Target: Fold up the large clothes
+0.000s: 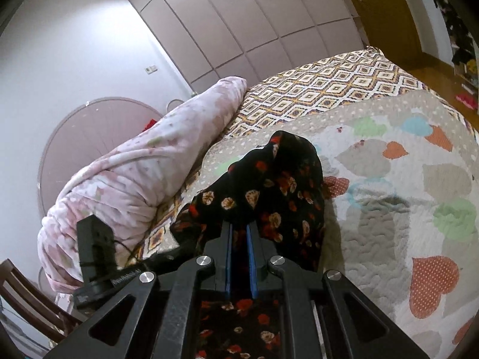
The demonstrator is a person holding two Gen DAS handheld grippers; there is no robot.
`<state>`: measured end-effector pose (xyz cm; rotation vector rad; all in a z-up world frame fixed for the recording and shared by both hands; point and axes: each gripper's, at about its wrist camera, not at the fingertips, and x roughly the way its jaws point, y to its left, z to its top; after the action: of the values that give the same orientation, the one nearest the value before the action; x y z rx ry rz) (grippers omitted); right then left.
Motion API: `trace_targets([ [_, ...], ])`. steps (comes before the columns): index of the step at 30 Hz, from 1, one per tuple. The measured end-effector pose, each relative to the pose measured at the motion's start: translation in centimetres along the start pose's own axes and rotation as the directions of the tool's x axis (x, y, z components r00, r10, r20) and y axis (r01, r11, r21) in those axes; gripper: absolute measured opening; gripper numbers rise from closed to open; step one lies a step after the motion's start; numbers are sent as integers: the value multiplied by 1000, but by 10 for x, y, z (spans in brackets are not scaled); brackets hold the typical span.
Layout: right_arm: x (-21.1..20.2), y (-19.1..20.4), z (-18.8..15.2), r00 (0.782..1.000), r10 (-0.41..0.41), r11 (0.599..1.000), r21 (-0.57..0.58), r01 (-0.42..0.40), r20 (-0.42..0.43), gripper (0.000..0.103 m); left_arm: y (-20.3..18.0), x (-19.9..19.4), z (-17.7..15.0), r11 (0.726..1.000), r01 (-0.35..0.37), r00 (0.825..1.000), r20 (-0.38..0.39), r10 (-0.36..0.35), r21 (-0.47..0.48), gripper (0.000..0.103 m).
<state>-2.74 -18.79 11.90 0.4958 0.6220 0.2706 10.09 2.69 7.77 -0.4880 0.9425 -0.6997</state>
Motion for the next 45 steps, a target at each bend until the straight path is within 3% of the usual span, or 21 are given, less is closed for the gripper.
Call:
trace_targets([
  [3,-1,-7,-1,1000,14,1000,23,-14,-2,10,-1,17,-13,1000,-9,999,-42,9,16,32],
  [6,9,-4,1,998,57,998,42,-56,-29,10,16,7,-19,999,-10,999,-42,8,-47,32],
  [11,47,38,1,989,115,993,-7,-116,-89,10,39,-21,-25,994,4,999,-51,-9,-112,32],
  [17,121,91,-22,965,123,988,-66,-142,-230,10,74,-69,-46,982,11,999,-43,-19,-187,32],
  [19,135,104,-32,958,122,985,-88,-150,-260,10,88,-85,-53,979,10,999,-36,-18,-206,38],
  [20,141,110,-37,956,117,983,-103,-149,-270,10,99,-97,-59,975,-21,999,-29,15,-221,48],
  [21,146,115,-40,954,113,983,-111,-149,-279,10,107,-105,-63,972,-47,999,-19,44,-229,50],
  [27,191,132,-51,941,73,984,-128,-121,-331,10,137,-155,-81,953,-98,991,61,121,-286,50],
  [32,236,133,-75,925,15,987,-145,-75,-379,10,127,-180,-84,953,-137,975,135,178,-270,50],
  [36,252,158,-94,937,-114,961,-275,21,-330,10,108,-194,-79,953,-162,965,158,207,-257,51],
  [38,255,171,-97,933,-158,939,-342,40,-323,18,96,-187,-70,953,-188,961,158,229,-239,51],
  [39,253,175,-96,931,-153,934,-356,27,-330,22,90,-187,-68,955,-197,960,156,234,-224,51],
  [41,237,171,-82,937,-54,956,-288,-51,-346,40,74,-192,-73,959,-207,958,158,238,-192,51],
  [45,187,139,-37,946,165,981,-48,-186,-280,47,50,-184,-62,970,-192,961,171,217,-149,51],
])
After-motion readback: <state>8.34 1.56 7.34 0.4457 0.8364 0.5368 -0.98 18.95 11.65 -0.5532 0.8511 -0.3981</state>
